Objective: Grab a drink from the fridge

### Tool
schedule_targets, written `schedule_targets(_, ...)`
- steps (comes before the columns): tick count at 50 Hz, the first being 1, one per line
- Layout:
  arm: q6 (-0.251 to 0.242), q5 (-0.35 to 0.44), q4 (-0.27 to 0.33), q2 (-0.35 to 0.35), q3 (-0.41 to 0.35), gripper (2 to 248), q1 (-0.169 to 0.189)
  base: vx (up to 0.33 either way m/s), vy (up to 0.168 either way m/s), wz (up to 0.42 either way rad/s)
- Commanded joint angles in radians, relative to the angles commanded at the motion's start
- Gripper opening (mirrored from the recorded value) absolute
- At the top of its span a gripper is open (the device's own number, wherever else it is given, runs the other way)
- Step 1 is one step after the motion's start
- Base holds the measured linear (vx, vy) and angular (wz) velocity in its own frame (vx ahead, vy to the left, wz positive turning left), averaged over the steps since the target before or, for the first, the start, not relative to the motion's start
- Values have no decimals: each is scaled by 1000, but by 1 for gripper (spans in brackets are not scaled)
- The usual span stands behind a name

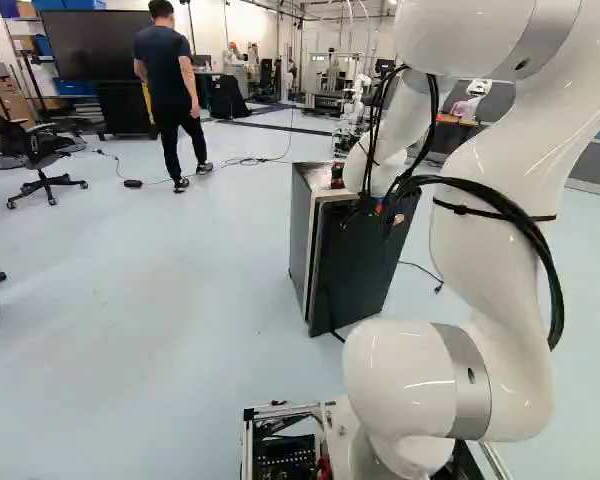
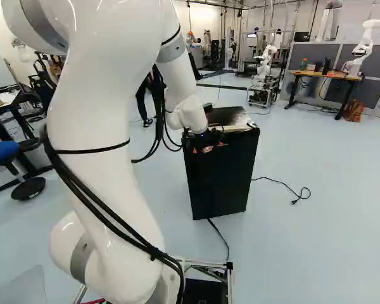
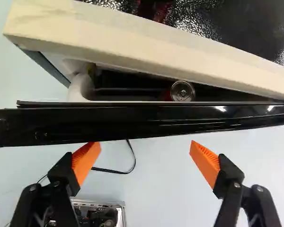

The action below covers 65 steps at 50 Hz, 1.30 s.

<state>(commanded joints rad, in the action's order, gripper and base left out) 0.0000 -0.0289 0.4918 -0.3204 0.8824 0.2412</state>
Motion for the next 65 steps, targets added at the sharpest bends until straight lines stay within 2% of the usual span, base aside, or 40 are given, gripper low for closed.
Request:
schedule_targets(30, 0, 7, 0, -23, 30, 247, -5, 0, 0, 0)
schedule_targets(65, 0, 121, 0, -23, 30, 247, -5, 0, 0, 0)
